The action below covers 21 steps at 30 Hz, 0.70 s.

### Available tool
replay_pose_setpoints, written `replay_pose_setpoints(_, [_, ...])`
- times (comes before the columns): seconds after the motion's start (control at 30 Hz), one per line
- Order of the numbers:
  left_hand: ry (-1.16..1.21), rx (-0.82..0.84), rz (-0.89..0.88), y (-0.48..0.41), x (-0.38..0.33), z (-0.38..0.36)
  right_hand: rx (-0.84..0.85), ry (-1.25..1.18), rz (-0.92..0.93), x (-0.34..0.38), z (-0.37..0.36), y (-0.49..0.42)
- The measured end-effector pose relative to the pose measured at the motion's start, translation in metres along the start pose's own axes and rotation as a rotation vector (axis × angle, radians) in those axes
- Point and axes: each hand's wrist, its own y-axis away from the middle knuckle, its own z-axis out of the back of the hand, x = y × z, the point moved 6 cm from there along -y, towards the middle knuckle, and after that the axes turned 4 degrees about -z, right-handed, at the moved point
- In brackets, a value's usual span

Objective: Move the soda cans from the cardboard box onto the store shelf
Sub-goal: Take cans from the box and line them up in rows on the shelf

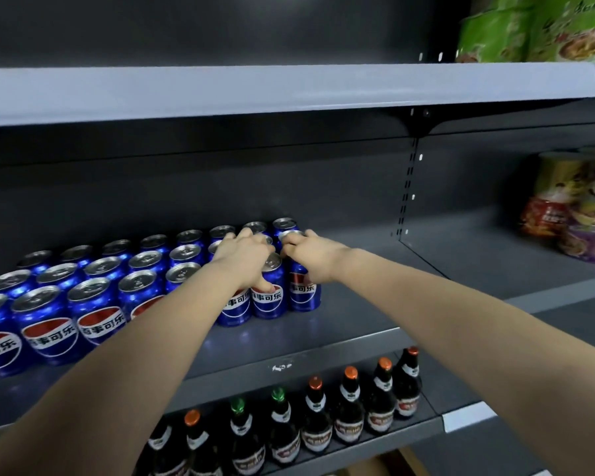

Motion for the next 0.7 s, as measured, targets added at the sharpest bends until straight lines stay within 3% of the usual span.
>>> replay_pose_setpoints(0.4, [0.351,0.12,0.046,-0.006,0.009,-0.037,-0.006,-0.145,-0.043,-0.005,-0.003,0.0])
replay_pose_setpoints(0.5, [0.303,0.063,0.069,-0.003,0.009,-0.04,-0.036,-0.265,-0.105,-0.007,-0.008,0.004])
replay_pose_setpoints(0.7, [0.108,-0.022,0.162,0.018,0.002,-0.035,-0.107,-0.278,-0.153,0.002,-0.022,0.029])
